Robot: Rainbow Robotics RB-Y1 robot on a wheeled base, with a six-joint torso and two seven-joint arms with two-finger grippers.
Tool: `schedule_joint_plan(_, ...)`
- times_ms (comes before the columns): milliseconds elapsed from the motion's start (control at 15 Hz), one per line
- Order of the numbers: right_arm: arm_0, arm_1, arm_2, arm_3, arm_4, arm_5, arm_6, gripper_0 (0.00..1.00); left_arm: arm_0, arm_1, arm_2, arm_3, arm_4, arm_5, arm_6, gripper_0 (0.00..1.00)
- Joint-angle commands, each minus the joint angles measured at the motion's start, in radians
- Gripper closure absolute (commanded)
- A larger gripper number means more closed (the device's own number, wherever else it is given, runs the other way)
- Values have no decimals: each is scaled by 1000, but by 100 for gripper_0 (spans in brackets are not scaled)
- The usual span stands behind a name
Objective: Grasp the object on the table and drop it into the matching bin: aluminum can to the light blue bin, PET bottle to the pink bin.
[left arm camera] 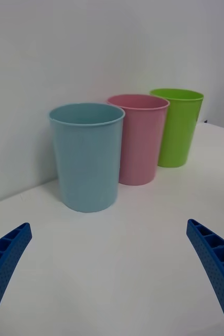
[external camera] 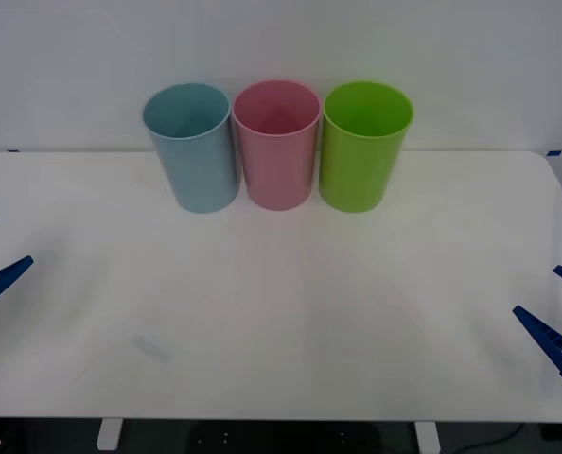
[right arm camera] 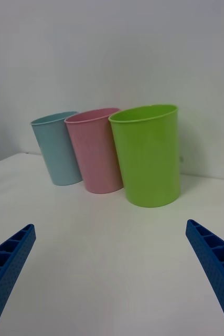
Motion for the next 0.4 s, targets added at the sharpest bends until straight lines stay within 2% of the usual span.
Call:
schedule_joint_plan(67, 0, 0, 0, 0, 0, 0, 0, 0, 16, 0, 1, 2, 23, -4, -2, 0)
schedule_joint_plan(400, 0, 0, 0, 0, 0, 0, 0, 0, 19, 0, -3, 2, 27, -4, 2, 0)
